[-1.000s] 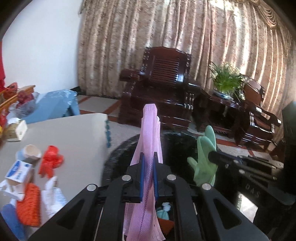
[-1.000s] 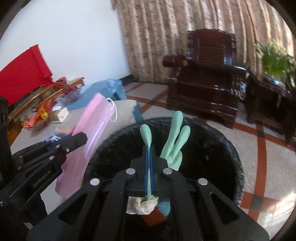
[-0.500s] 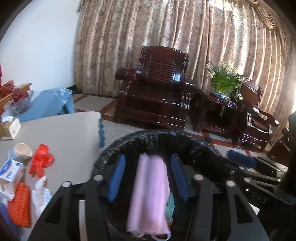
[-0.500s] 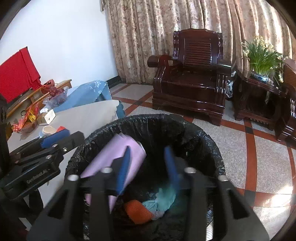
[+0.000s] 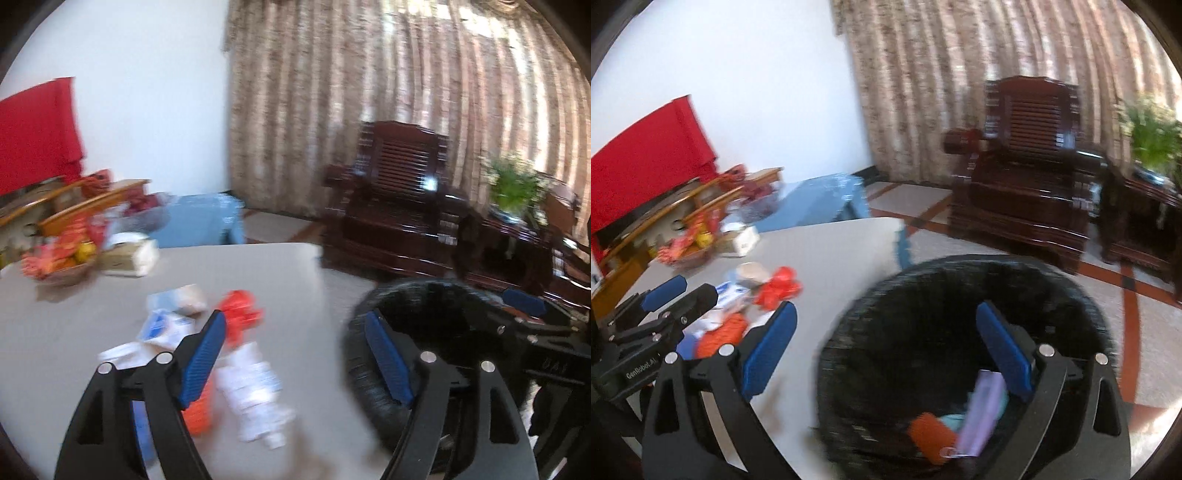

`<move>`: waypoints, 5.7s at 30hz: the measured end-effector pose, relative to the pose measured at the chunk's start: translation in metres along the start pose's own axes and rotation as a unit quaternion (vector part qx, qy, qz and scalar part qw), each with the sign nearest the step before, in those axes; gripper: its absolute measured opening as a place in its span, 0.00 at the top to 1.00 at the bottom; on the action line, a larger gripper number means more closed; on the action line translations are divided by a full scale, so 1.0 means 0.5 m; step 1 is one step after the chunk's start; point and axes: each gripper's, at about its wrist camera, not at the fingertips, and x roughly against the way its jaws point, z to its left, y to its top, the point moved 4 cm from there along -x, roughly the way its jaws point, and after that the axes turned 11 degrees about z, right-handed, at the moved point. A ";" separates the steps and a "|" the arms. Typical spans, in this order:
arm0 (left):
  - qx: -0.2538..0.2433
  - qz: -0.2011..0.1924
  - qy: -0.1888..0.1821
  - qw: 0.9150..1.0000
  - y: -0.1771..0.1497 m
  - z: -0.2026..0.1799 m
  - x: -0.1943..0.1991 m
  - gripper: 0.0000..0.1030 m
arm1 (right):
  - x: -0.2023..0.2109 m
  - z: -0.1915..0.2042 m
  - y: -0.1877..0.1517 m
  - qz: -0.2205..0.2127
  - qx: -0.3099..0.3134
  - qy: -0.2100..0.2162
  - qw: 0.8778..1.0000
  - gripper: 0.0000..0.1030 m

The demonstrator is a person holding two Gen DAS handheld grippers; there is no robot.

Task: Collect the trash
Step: 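Grasp the blue plastic bag with the left tool while the right tool grasps white tissues, then carry the blue bag and tissues over the bin and open both tools, then move both open tools back over the remaining trash on the table, then grasp the white medicine box with the right tool while the left tool grasps white tissues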

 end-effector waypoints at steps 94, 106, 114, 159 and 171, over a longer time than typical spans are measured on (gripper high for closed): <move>0.008 -0.017 -0.035 0.999 0.051 -0.063 -0.003 0.72 | 0.073 0.013 0.069 -0.026 0.047 -0.003 0.999 0.84; -0.047 0.004 -0.101 0.994 0.049 -0.242 -0.086 0.72 | 0.071 -0.167 0.001 -0.003 -0.014 -0.083 0.996 0.84; -0.079 0.032 -0.135 0.987 0.032 -0.330 -0.142 0.69 | 0.045 -0.243 -0.057 0.025 -0.045 -0.118 0.992 0.80; 0.105 -0.009 0.157 0.982 -0.058 0.348 -0.016 0.22 | -0.226 0.333 0.057 0.042 0.083 0.075 0.993 0.05; 0.122 0.007 0.170 0.978 -0.095 0.436 -0.036 0.22 | -0.318 0.429 0.063 0.090 0.100 0.095 0.986 0.06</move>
